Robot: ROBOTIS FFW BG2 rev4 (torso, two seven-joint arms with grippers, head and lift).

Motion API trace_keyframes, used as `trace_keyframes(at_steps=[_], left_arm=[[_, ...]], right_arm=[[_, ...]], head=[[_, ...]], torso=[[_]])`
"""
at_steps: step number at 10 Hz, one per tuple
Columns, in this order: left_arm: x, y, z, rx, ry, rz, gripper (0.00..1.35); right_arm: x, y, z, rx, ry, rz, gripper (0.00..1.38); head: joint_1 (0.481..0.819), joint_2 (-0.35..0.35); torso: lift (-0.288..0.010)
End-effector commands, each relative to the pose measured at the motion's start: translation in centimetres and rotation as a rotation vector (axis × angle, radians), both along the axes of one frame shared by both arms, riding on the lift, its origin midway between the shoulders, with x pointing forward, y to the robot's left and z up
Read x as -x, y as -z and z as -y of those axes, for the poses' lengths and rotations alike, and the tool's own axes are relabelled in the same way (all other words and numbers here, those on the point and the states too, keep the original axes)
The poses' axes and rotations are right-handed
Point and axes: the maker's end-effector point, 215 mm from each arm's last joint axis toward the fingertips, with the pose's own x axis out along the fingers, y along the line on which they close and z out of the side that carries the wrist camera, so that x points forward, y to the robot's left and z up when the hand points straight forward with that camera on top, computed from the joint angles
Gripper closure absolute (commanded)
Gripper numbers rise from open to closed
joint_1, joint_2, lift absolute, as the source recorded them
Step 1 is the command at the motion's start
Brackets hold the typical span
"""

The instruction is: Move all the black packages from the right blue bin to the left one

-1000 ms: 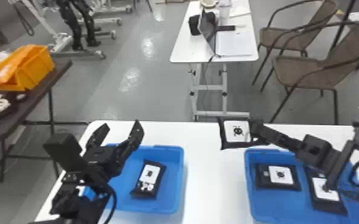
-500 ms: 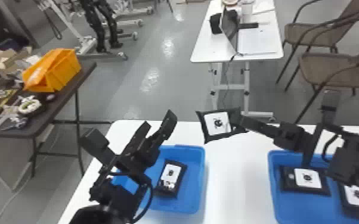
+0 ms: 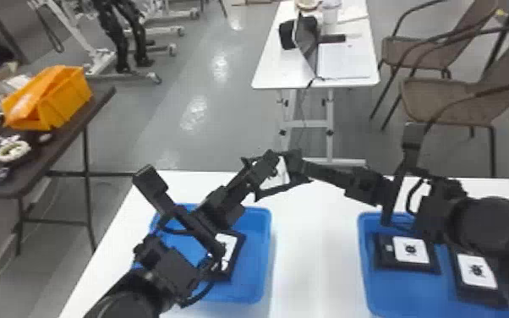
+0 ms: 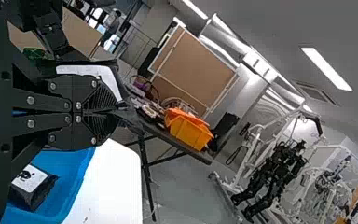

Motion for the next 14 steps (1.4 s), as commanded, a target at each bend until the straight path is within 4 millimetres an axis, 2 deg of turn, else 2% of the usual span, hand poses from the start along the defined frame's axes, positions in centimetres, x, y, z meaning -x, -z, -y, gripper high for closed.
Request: trace_keyframes(at_steps=[1, 2, 3, 4, 6, 9, 10, 12, 13, 14], left_arm=[[0.1, 0.4, 0.8, 0.003, 0.033, -0.021, 0.11], [0.3, 0.8, 1.2, 0.012, 0.058, -0.047, 0.18], [0.9, 1.6, 1.6, 0.018, 0.098, -0.093, 0.45], [1.1, 2.2, 1.6, 0.012, 0.109, -0.119, 1.13], [1.0, 2.7, 1.1, 0.013, 0.079, -0.128, 1.23], [0.5, 2.1, -0.1, 0.018, 0.015, -0.086, 1.23], [0.4, 2.1, -0.3, 0.016, 0.005, -0.083, 1.23], [0.2, 3.2, -2.5, -0.069, -0.043, -0.079, 1.23], [0.1, 4.5, -5.1, -0.199, -0.102, -0.067, 1.23], [0.8, 6.9, -8.2, -0.351, -0.159, -0.084, 1.23]], right_arm=[[-0.4, -0.3, -0.7, -0.006, -0.012, 0.013, 1.29], [-0.5, -0.5, -1.1, -0.015, -0.018, 0.02, 1.29], [-0.6, -0.6, -1.2, -0.015, -0.019, 0.021, 1.29], [-0.6, -0.5, -1.2, -0.019, -0.017, 0.017, 1.29], [-0.4, -0.1, -1.3, -0.021, -0.019, 0.007, 1.29], [-0.3, 0.3, -1.3, -0.022, -0.019, -0.002, 1.29], [-0.3, 0.5, -1.3, -0.027, -0.019, -0.006, 1.2], [0.0, 0.8, -0.9, -0.034, -0.018, 0.002, 0.21], [-0.2, 1.2, 0.4, -0.023, 0.016, 0.021, 0.03], [-0.4, 2.2, 2.4, 0.038, 0.058, 0.053, 0.13]], head=[[0.695, 0.196], [0.695, 0.192], [0.695, 0.191], [0.695, 0.191], [0.695, 0.191], [0.695, 0.201], [0.695, 0.205], [0.695, 0.214], [0.695, 0.218], [0.695, 0.229]], torso=[[-0.04], [-0.04], [-0.04], [-0.04], [-0.04], [-0.04], [-0.04], [-0.04], [-0.04], [-0.04]])
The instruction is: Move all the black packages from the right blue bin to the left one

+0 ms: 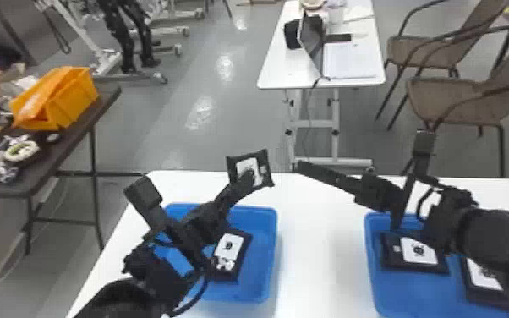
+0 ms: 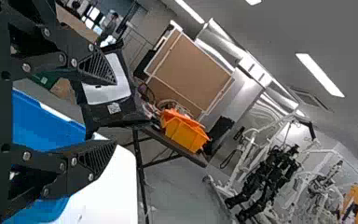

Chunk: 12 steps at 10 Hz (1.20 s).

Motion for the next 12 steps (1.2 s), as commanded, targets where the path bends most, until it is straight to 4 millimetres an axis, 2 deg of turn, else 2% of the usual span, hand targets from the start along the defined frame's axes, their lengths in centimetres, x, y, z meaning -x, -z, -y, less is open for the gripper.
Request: trace_keyframes(at_steps=[1, 2, 4, 5, 6, 7, 8, 9, 11, 12], left_arm=[[1.5, 3.2, -4.4, -0.229, -0.091, -0.024, 1.23], [2.7, 4.2, -7.3, -0.409, -0.161, -0.014, 1.23], [5.2, 7.2, -10.7, -0.644, -0.179, -0.073, 1.23], [6.4, 8.4, -11.9, -0.749, -0.152, -0.095, 1.23], [7.5, 9.3, -12.3, -0.79, -0.146, -0.099, 1.16], [8.0, 9.5, -12.3, -0.746, -0.158, -0.079, 0.77], [7.6, 8.4, -12.1, -0.732, -0.167, -0.045, 0.18], [7.1, 7.8, -11.8, -0.662, -0.18, -0.033, 0.0], [5.9, 5.8, -11.1, -0.526, -0.21, 0.016, 0.25], [5.5, 4.9, -11.0, -0.483, -0.224, 0.042, 0.28]], right_arm=[[-0.2, 1.4, 2.9, 0.085, 0.064, 0.049, 0.19], [0.0, 2.4, 5.0, 0.132, 0.119, 0.076, 0.22], [1.0, 4.6, 9.6, 0.245, 0.237, 0.116, 0.23], [1.3, 4.9, 12.5, 0.317, 0.305, 0.158, 0.23], [1.5, 4.9, 15.0, 0.352, 0.373, 0.193, 0.23], [2.3, 5.3, 16.7, 0.365, 0.41, 0.203, 0.23], [3.0, 6.1, 18.5, 0.407, 0.446, 0.194, 0.23], [3.8, 7.1, 20.7, 0.492, 0.484, 0.184, 0.23], [5.3, 9.4, 24.2, 0.614, 0.531, 0.163, 0.23], [6.2, 11.1, 25.4, 0.671, 0.532, 0.145, 0.23]], head=[[0.695, 0.241], [0.695, 0.257], [0.695, 0.275], [0.695, 0.275], [0.695, 0.269], [0.695, 0.257], [0.695, 0.24], [0.695, 0.229], [0.695, 0.173], [0.695, 0.148]], torso=[[-0.04], [-0.04], [-0.04], [-0.04], [-0.04], [-0.04], [-0.04], [-0.04], [-0.04], [-0.04]])
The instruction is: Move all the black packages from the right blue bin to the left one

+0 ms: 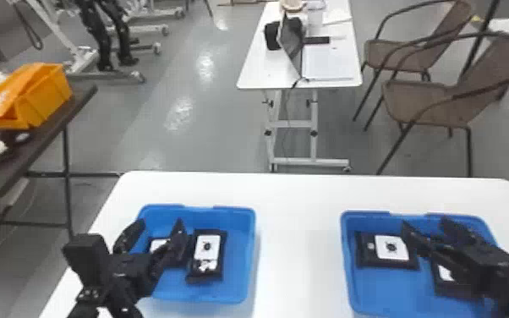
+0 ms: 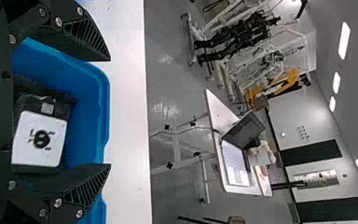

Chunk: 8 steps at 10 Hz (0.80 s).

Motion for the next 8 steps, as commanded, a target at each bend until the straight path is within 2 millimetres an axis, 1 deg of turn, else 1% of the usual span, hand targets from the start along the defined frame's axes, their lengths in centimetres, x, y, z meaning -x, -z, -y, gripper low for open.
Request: trace_keyframes(at_steps=[1, 3, 4, 5, 7, 8], left_arm=[[-0.6, -1.4, 0.3, 0.051, -0.006, 0.037, 0.28], [-1.0, -2.3, 0.5, 0.091, -0.007, 0.054, 0.28], [-1.4, -2.9, 0.7, 0.089, -0.003, 0.057, 0.28], [-1.6, -3.1, 0.9, 0.09, 0.003, 0.055, 0.28], [-1.9, -3.1, 1.5, 0.096, 0.012, 0.053, 0.28], [-1.9, -3.2, 1.5, 0.096, 0.012, 0.053, 0.28]], right_arm=[[1.6, 2.9, 1.5, 0.049, 0.017, -0.052, 0.22], [3.2, 7.1, 2.3, 0.088, 0.018, -0.131, 0.23], [3.0, 8.2, 2.5, 0.101, 0.003, -0.149, 0.23], [2.1, 8.8, 2.1, 0.113, -0.033, -0.156, 0.23], [-0.2, 9.0, 0.7, 0.12, -0.075, -0.145, 0.23], [-0.9, 9.6, 0.1, 0.109, -0.083, -0.156, 0.23]], head=[[0.695, 0.124], [0.695, 0.105], [0.695, 0.097], [0.695, 0.092], [0.695, 0.091], [0.695, 0.092]], torso=[[-0.04], [-0.04], [-0.04], [-0.04], [-0.04], [-0.04]])
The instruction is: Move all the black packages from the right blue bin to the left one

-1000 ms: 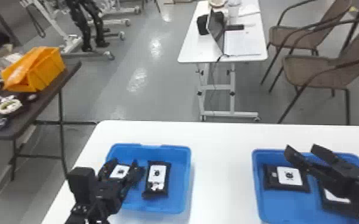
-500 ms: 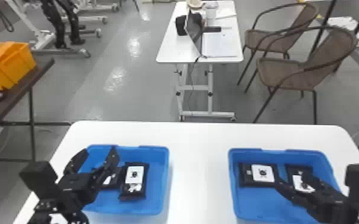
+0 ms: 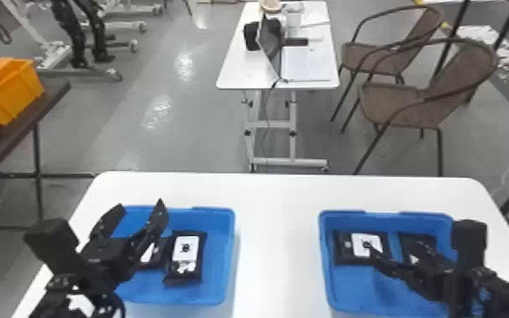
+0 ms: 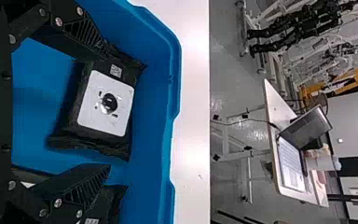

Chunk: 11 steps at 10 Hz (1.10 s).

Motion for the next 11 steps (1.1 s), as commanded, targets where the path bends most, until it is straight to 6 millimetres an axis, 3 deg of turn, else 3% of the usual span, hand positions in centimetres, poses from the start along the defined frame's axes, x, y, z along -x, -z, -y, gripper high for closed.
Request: trace_keyframes(at_steps=[1, 4, 5, 7, 8, 11], left_arm=[[-0.1, 0.0, 0.1, 0.008, 0.0, -0.001, 0.28], [0.0, 0.2, 0.0, 0.017, -0.003, -0.007, 0.29], [-0.1, 0.2, 0.0, 0.022, -0.003, -0.008, 0.29], [0.2, 0.7, -0.1, 0.022, -0.006, -0.018, 0.29], [0.4, 1.1, -0.1, 0.028, -0.006, -0.026, 0.29], [0.7, 1.3, -0.4, 0.033, -0.013, -0.025, 0.29]], right_arm=[[-1.0, 1.2, -1.2, -0.012, -0.025, -0.027, 0.23], [-2.3, 3.1, -4.1, -0.039, -0.08, -0.057, 0.23], [-2.4, 3.4, -5.0, -0.038, -0.1, -0.069, 0.37], [-1.5, 4.5, -5.3, -0.081, -0.085, -0.098, 0.9], [-1.3, 4.2, -5.1, -0.103, -0.068, -0.09, 1.07], [-0.4, 0.3, -4.7, -0.122, -0.025, -0.051, 1.08]], head=[[0.695, 0.095], [0.695, 0.119], [0.695, 0.132], [0.695, 0.148], [0.695, 0.154], [0.695, 0.157]], torso=[[-0.04], [-0.04], [-0.04], [-0.04], [-0.04], [-0.04]])
